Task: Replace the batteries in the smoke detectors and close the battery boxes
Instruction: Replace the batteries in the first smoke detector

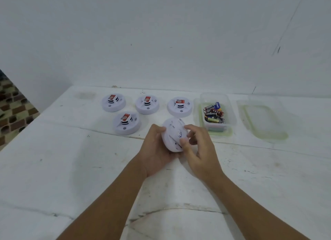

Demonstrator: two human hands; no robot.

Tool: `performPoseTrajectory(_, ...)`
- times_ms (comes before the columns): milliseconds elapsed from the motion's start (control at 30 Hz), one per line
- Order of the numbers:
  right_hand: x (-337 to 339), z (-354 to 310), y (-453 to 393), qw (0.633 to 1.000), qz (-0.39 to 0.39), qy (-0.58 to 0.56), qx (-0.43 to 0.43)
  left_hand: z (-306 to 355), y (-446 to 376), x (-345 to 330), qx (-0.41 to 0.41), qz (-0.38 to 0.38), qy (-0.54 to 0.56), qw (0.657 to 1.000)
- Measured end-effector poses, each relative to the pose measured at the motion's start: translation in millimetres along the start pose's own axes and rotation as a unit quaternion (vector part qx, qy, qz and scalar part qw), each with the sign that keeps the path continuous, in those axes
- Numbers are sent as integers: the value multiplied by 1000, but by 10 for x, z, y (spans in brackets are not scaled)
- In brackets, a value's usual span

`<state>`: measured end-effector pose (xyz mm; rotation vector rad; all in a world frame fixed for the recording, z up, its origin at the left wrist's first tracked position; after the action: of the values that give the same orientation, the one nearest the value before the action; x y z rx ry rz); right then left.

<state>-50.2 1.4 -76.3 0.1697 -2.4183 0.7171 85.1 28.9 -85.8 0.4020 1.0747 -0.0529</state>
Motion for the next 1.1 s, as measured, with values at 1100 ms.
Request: performPoseTrajectory(1100, -43, -149, 84, 986, 3, 133, 103, -67, -39, 140, -14, 58, -46, 997)
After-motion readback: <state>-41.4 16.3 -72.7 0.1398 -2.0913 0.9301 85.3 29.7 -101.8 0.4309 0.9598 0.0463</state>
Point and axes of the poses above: each hand's wrist, its own y-axis away from the middle knuckle, its own x-axis out of the back of the hand, z = x × y, the point moved 6 cm from there along -y, towards the middle knuckle, and after that the axes turned 13 degrees about y, right-handed, at the moved point
